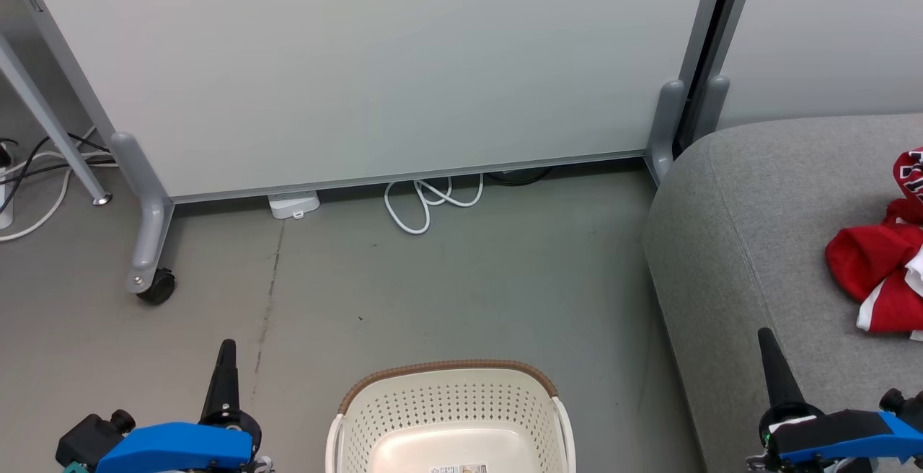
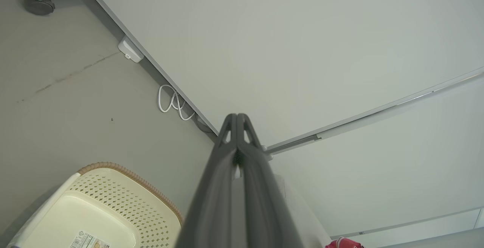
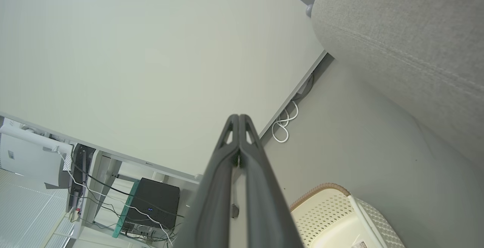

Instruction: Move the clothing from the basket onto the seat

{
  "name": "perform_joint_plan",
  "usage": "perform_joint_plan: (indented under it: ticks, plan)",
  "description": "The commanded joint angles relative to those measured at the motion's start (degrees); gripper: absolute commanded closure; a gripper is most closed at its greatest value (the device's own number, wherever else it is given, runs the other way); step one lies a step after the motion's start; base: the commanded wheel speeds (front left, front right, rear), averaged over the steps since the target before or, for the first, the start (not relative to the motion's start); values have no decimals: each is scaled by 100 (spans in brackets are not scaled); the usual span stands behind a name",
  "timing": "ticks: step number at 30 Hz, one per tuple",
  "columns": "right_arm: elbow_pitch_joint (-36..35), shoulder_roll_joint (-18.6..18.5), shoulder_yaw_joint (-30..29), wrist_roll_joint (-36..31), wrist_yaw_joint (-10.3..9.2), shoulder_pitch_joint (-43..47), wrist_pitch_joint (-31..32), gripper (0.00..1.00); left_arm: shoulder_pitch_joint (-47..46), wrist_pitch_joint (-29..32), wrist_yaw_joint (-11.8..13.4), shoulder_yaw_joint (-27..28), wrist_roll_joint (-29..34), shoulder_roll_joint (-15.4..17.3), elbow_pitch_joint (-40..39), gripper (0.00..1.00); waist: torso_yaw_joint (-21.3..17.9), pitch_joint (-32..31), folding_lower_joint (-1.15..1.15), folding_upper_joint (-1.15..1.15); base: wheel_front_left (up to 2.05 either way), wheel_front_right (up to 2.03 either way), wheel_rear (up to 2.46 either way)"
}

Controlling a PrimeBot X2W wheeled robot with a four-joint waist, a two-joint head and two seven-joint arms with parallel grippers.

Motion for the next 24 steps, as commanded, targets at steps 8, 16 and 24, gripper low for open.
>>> perform_joint_plan:
  ticks: [8,16,24]
  plan:
    - [-100,-34,-25,619,3,-213,148,100,-207,149,-4,139,-536,-2,-123,100,-21,14,0,0,0,0,0]
    - [-122,-36,-36,1069,4,-267,253,100,-259,265,-5,232,-938,-13,-167,100,-41,28,0,0,0,0,0]
    - [-143,-37,-49,1497,4,-324,360,100,-322,378,-6,301,-1314,-26,-208,100,-60,41,0,0,0,0,0]
